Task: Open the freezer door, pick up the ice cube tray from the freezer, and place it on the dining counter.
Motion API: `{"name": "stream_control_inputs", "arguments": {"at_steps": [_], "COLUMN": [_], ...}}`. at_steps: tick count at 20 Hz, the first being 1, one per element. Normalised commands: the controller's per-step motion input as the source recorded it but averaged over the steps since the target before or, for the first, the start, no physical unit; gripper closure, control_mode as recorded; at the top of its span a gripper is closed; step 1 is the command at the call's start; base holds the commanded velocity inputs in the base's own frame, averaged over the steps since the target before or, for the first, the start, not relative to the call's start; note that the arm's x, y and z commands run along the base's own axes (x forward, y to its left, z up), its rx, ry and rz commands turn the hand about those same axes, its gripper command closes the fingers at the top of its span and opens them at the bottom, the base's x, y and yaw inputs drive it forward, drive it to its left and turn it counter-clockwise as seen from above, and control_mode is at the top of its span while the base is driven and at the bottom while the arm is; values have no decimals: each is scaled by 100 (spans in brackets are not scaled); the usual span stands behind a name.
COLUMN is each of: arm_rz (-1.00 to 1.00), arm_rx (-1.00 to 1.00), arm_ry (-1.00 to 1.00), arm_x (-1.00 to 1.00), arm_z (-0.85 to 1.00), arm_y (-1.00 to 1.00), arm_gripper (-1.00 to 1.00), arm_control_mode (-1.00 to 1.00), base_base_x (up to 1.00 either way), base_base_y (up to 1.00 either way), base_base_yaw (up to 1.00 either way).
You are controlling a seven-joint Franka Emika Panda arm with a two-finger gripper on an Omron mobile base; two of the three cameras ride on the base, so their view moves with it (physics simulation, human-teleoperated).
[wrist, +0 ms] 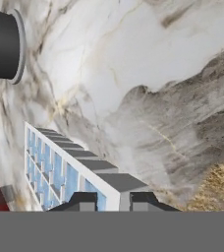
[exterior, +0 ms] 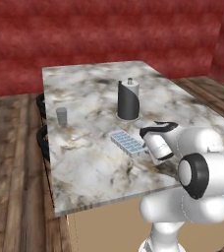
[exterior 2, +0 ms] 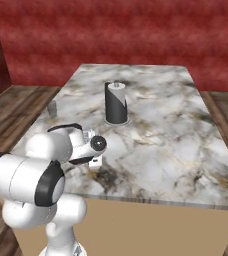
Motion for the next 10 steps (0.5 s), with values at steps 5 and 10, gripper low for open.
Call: {"name": "stream_control_inputs", "arguments": {"at_steps": [5,10], "arm_rz": [0,0], "arm_rx": [0,0], "arm_ry": [7,3], "arm_x": [24,13], "arm_z": [0,0], "arm_y": [0,0], "arm_gripper": [100,100], "arm_control_mode": [-100,-100], "base_base_x": [0,0], "base_base_y": [0,0], "base_base_yaw": [0,0]}}
